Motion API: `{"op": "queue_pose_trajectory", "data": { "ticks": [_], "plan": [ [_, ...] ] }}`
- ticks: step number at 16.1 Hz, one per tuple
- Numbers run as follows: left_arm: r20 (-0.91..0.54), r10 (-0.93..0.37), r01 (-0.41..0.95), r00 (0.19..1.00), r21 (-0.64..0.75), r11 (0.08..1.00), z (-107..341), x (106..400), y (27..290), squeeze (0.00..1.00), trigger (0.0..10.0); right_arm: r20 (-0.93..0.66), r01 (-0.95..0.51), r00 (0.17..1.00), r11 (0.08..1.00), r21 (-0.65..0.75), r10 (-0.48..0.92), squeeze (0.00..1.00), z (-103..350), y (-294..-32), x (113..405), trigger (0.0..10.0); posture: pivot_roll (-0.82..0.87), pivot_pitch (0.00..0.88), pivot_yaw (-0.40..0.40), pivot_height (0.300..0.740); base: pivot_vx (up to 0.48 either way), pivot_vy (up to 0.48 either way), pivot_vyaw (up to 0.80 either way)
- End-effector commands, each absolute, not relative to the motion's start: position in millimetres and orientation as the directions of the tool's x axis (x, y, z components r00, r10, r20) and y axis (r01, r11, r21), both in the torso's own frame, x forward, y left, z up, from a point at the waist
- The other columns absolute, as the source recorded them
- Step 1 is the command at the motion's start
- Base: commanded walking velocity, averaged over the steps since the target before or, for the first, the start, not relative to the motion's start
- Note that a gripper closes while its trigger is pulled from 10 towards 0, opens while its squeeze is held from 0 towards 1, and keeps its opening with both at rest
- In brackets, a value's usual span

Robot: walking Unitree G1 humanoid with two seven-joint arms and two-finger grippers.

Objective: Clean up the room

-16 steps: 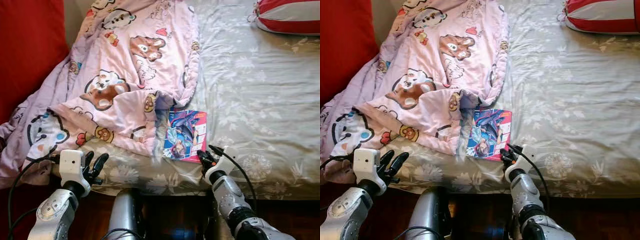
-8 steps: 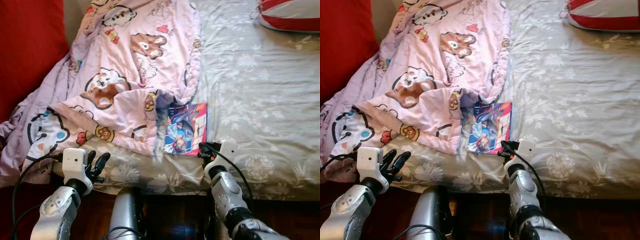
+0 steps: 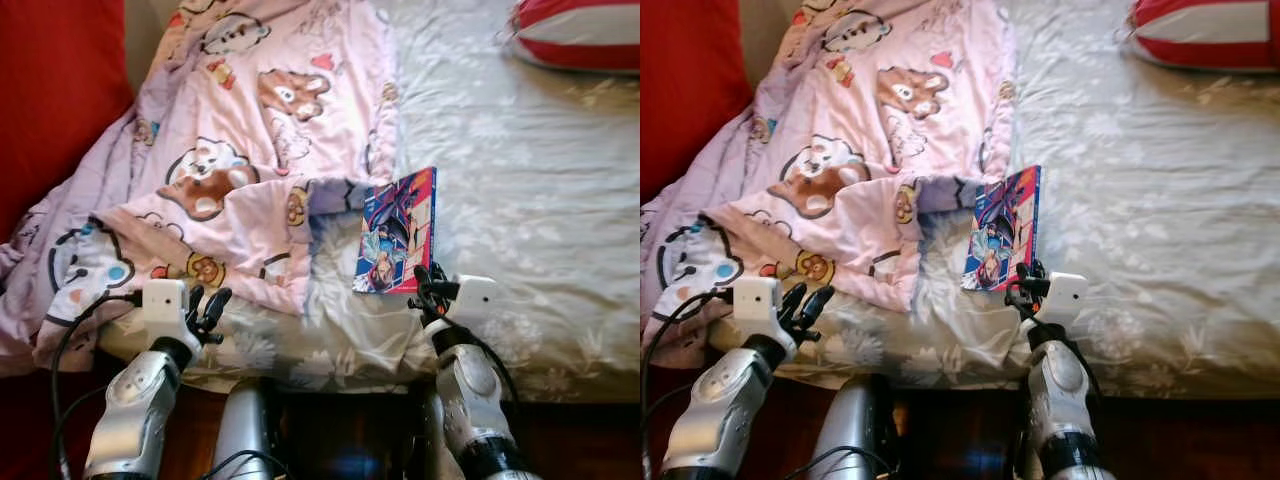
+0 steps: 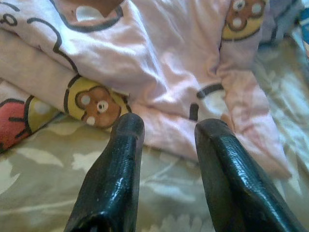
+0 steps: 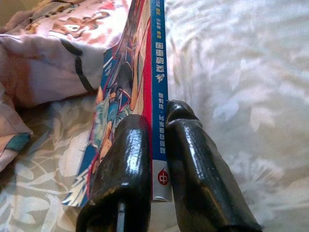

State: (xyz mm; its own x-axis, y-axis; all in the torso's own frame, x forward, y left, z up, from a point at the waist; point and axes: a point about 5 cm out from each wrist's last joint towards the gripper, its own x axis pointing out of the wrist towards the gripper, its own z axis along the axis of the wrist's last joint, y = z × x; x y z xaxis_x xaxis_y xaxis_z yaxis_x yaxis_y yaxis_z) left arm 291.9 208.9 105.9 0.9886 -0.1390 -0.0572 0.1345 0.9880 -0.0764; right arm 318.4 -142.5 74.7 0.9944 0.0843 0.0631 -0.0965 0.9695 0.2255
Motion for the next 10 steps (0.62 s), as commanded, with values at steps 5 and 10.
{"op": "queue_pose_trajectory", "data": {
  "ticks": [5, 10],
  "plan": [
    [-0.058, -0.085, 0.078, 0.995, -0.104, 0.992, 94.4, 307.6, 207.8, 0.0, 10.0, 0.085, -0.052, 0.996, 0.976, 0.212, 0.035, 0.0, 87.0, -152.4, 311.3, 3.3, 0.05, 0.061, 0.023, 0.565, 0.0, 0.0, 0.0],
    [-0.121, -0.054, 0.04, 0.991, -0.114, 0.993, 70.7, 309.6, 209.3, 0.0, 10.0, 0.05, -0.045, 0.998, 0.984, 0.175, 0.036, 0.0, 88.4, -156.2, 311.2, 10.0, 0.04, 0.023, 0.009, 0.583, 0.0, 0.0, 0.0]
  ]
}}
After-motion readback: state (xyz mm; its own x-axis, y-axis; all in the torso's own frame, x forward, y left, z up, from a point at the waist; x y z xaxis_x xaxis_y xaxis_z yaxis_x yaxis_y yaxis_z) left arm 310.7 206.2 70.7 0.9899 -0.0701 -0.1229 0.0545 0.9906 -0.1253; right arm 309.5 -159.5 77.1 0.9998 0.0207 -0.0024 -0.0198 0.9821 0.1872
